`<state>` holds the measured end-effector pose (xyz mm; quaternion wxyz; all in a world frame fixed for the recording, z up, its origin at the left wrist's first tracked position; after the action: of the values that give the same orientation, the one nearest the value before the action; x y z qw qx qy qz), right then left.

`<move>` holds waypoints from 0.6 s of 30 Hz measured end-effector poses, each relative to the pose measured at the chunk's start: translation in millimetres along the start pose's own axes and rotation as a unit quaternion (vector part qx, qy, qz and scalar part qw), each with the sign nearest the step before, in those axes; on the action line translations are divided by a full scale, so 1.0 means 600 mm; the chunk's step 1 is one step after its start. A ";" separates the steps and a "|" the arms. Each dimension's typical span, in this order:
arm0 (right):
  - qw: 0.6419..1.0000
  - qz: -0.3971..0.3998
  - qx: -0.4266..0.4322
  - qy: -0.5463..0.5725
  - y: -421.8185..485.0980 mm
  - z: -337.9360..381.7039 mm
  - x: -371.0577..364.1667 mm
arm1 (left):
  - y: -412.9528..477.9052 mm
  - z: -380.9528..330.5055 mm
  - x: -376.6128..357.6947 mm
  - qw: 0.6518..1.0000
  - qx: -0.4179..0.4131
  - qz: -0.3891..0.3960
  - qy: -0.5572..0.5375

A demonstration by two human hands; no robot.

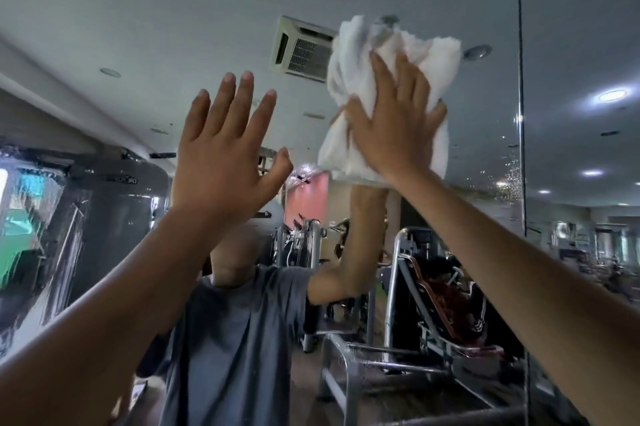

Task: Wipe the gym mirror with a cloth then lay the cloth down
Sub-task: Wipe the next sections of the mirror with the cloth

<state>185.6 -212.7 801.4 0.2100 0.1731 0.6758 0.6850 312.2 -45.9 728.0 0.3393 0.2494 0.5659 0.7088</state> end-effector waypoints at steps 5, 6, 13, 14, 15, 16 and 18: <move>0.927 0.040 0.372 0.017 -0.078 -0.050 0.011 | -0.005 -0.001 -0.001 1.000 -0.002 0.006 0.001; 0.897 0.053 0.439 0.008 -0.074 -0.078 0.013 | -0.007 -0.001 -0.001 1.000 -0.004 0.009 0.006; 0.998 0.000 0.065 0.018 0.014 -0.092 0.010 | -0.007 -0.001 -0.002 1.000 -0.003 -0.006 0.009; 1.000 -0.011 -0.001 0.017 0.014 -0.060 0.006 | -0.006 -0.002 -0.001 1.000 -0.006 -0.006 0.008; 1.000 -0.016 -0.024 0.010 0.005 -0.027 0.005 | -0.005 -0.002 0.000 1.000 -0.008 -0.004 0.006; 1.000 -0.016 -0.010 0.006 -0.010 -0.002 0.004 | -0.005 -0.002 0.001 1.000 -0.007 -0.001 0.004; 0.994 -0.010 0.103 0.020 -0.053 0.018 0.002 | -0.006 0.000 0.002 1.000 -0.006 0.000 0.000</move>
<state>191.6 -202.8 769.9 0.1841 0.1734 0.7484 0.6131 312.1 -44.5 724.7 0.3408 0.2474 0.5617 0.7122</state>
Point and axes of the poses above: each hand's wrist, its own y-axis towards the middle knuckle, its own x-axis out of the back of the hand, z = x × y, the point moved 1 cm from there along y, towards the middle knuckle, and after that the axes turned 4 degrees about -x, right-handed, at the moved point
